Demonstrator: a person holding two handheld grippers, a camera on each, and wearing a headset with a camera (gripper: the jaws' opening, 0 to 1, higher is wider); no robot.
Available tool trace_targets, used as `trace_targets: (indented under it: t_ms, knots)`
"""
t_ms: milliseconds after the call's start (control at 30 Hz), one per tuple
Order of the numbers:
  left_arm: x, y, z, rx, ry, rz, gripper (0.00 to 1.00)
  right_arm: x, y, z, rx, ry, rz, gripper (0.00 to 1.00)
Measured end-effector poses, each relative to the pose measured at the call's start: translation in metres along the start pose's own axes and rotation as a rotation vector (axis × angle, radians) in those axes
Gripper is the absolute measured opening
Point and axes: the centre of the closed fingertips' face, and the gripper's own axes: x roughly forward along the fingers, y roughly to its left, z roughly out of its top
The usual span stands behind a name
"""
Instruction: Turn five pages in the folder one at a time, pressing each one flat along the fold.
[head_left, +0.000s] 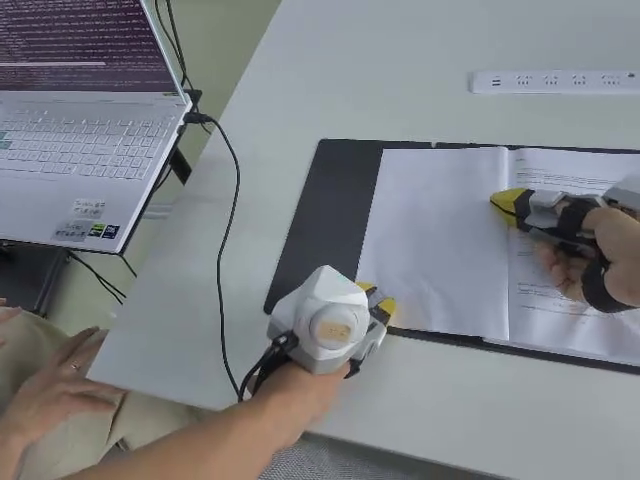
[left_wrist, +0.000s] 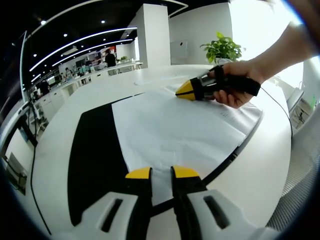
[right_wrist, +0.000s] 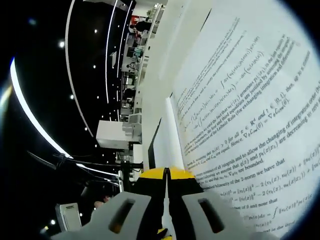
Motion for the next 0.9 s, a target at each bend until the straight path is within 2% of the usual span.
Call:
trace_targets:
  t_ms: [67,200,600,900]
  knots:
    - [0.0,0.0,0.0,0.002,-0.003,0.0,0.13,-0.005,-0.002,-0.004,0.012,0.01,0.004,0.0]
    - [-0.001,-0.001,0.0,0.002,-0.005,-0.001,0.13,-0.016,-0.005,-0.026,0.003,0.081,0.01,0.0]
    - [-0.001,0.0,0.001,0.003,-0.015,-0.002,0.13,-0.05,-0.012,-0.081,-0.017,0.197,0.008,0.0]
    - [-0.003,0.0,0.002,0.0,-0.023,-0.002,0.14,-0.075,-0.016,-0.122,-0.027,0.256,0.006,0.0]
